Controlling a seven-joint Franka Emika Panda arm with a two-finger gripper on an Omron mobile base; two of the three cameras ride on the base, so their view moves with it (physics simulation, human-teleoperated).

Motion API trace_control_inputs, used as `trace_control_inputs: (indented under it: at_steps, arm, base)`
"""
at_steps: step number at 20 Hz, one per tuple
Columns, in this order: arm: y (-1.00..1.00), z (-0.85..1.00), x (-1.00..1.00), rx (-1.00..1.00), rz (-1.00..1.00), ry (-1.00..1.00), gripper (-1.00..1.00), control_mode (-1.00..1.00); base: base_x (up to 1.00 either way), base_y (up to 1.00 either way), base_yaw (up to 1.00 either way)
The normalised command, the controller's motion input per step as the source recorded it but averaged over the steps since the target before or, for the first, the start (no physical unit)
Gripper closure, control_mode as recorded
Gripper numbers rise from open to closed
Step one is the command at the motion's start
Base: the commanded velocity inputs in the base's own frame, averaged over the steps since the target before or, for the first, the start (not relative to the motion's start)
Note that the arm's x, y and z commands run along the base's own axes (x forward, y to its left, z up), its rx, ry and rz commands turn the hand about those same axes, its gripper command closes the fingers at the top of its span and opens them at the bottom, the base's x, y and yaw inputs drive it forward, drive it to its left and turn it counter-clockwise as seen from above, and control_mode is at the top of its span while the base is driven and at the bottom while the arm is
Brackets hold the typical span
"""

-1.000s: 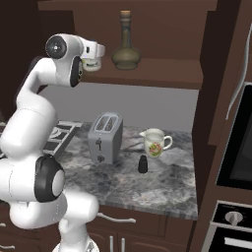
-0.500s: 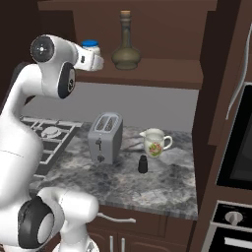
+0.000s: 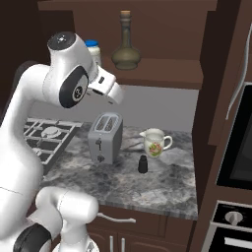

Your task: There are various items on the counter. Only move the condiments/shakers into the cabinet.

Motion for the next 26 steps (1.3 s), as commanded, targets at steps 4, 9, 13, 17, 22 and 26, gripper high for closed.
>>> trace_control_inputs:
  at_steps: [4, 9, 13, 17, 22, 26]
  arm:
    - [-0.95, -1.00, -0.43, 0.04, 0.00, 0.18, -1.00, -1.00]
    - [-0.36, -0.88, 0.00, 0.00, 0.01, 0.10, -1.00, -1.00]
    - [-0.11, -0.61, 0.08, 0.00, 0.00, 0.10, -1.00, -1.00]
    - [-0.02, -0.56, 0.08, 0.00, 0.00, 0.08, -1.00, -1.00]
    - [0.01, -0.48, 0.05, -0.04, 0.00, 0.01, -1.00, -1.00]
    - [0.07, -0.36, 0.10, -0.04, 0.00, 0.02, -1.00, -1.00]
  base:
    - [0.00, 0.00, 0.00]
    - [0.00, 0.00, 0.00]
    - [0.00, 0.00, 0.00]
    - [0.00, 0.00, 0.00]
    - [0.00, 0.00, 0.00]
    - [0.00, 0.00, 0.00]
